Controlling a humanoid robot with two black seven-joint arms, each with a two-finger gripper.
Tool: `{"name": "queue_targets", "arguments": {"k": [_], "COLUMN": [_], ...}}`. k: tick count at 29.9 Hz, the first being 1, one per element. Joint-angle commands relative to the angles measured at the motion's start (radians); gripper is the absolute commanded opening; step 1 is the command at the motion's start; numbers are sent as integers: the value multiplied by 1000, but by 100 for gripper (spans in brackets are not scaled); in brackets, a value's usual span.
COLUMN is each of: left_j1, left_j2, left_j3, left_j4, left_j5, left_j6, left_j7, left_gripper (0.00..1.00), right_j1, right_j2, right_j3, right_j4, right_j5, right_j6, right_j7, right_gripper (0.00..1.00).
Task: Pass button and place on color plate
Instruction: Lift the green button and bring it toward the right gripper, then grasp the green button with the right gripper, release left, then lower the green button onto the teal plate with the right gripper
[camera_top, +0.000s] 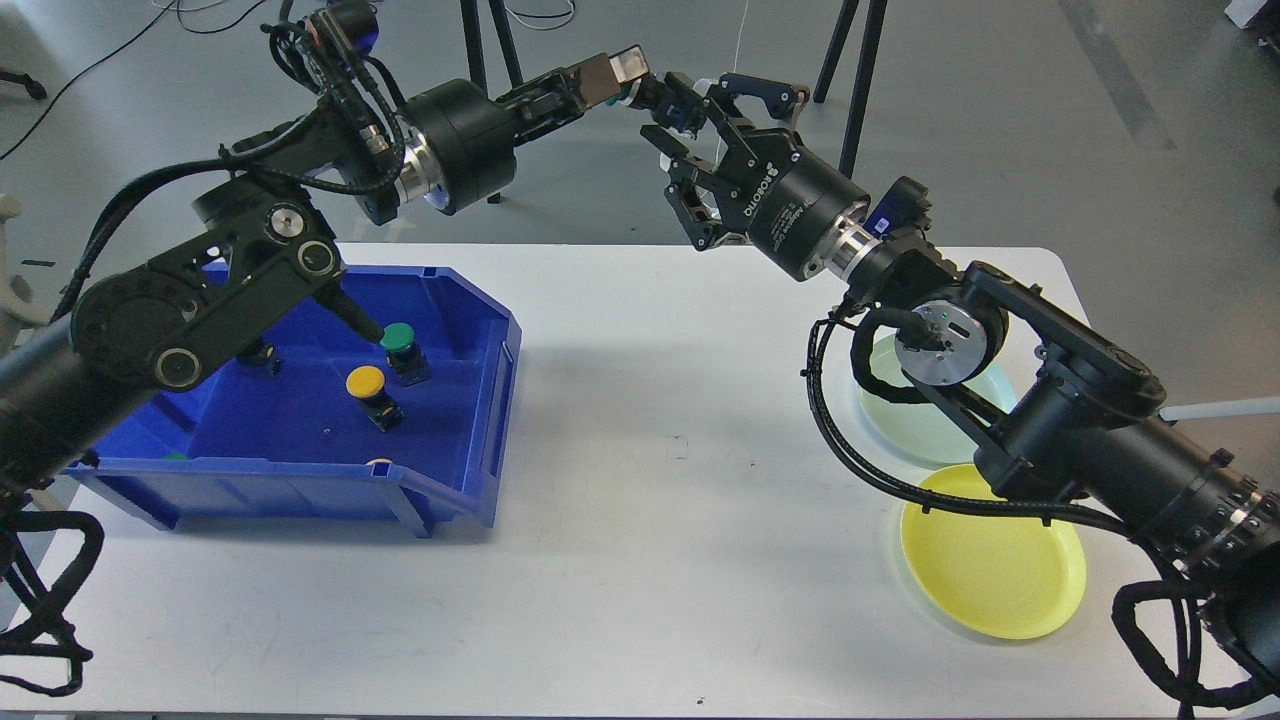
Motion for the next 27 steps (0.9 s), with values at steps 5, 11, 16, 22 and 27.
{"name": "queue_targets", "arguments": {"k": [5, 11, 16, 22, 27], "left_j1": [-3, -3, -3, 7, 8], "left_j2": [0, -3, -3, -11, -18], "left_j3": [1, -11, -12, -63, -80], "left_j4": [0, 0, -2, 9, 110], "left_j5": [0, -3, -11, -124, -444], "left_j6": [-3, 46, 89, 84, 57], "left_j7": [0, -5, -17, -25, -59], "left_gripper": [17, 73, 88, 96, 99], "right_j1": [3, 2, -1, -73, -194], "right_j2": [-1, -12, -41, -222, -427], "right_j3": [7, 10, 18, 27, -2], "right_j4": [0, 2, 12, 109, 129], "right_j5": [0, 1, 1, 4, 4], "right_j6": [0, -1, 0, 0, 5], "right_j7": [1, 2, 1, -4, -62], "right_gripper": [16, 16, 16, 16, 17]}}
